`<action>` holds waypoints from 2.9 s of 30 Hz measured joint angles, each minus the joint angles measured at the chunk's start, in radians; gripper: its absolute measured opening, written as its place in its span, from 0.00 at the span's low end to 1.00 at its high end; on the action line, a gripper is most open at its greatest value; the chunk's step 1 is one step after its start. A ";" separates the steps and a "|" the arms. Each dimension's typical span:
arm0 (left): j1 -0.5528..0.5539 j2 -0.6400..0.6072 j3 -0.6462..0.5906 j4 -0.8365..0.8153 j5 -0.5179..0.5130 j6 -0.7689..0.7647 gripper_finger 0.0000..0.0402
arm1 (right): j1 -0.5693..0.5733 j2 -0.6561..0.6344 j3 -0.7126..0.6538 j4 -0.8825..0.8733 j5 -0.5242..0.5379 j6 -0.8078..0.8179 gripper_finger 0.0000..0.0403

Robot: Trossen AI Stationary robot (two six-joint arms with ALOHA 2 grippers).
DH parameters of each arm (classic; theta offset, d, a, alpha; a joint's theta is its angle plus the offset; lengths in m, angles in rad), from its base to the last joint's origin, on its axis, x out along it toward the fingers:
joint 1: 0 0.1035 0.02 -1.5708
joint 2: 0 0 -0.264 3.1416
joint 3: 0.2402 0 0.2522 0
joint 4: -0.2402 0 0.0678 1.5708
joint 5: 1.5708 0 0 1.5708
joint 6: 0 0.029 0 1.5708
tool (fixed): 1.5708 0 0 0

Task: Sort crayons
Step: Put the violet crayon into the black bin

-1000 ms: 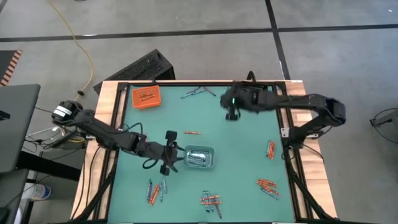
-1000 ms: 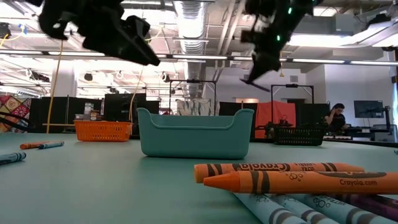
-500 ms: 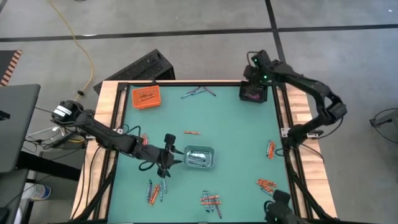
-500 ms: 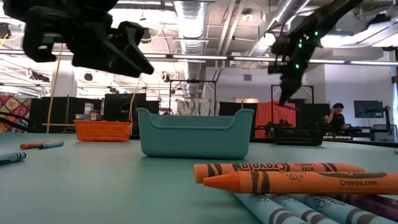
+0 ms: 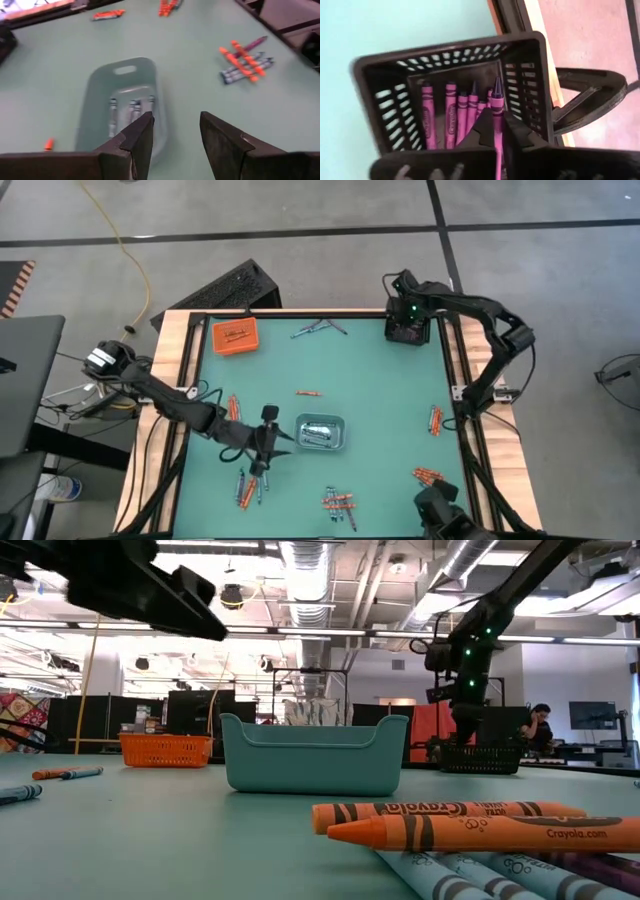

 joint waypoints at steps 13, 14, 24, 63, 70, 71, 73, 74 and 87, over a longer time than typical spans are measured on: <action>-0.085 0.000 0.000 -0.002 -0.167 -0.035 0.38 | 0.044 -0.030 0.095 0.067 0.006 0.196 0.34; -0.085 0.000 0.000 0.002 -0.176 -0.026 0.38 | 0.056 -0.030 0.097 0.101 -0.053 0.233 0.34; -0.070 0.000 0.000 0.069 -0.186 0.046 0.38 | 0.244 0.160 0.228 0.274 -0.239 0.367 0.33; -0.095 0.000 0.000 0.056 -0.178 0.030 0.38 | 0.309 0.586 0.675 -0.242 -0.043 0.338 0.02; -0.096 0.000 0.000 0.056 -0.189 0.030 0.38 | 0.321 0.525 0.665 -0.350 -0.044 0.325 0.00; -0.096 0.000 0.000 0.056 -0.190 0.031 0.38 | 0.323 0.506 0.665 -0.360 -0.044 0.320 0.00; -0.095 0.000 0.000 0.056 -0.191 0.035 0.38 | 0.327 0.462 0.669 -0.377 -0.044 0.316 0.00; -0.096 0.000 0.000 0.056 -0.191 0.038 0.38 | 0.330 0.442 0.670 -0.390 -0.044 0.315 0.00; -0.096 0.000 0.000 0.047 -0.191 0.062 0.38 | 0.263 0.242 0.669 -0.671 0.040 0.264 0.00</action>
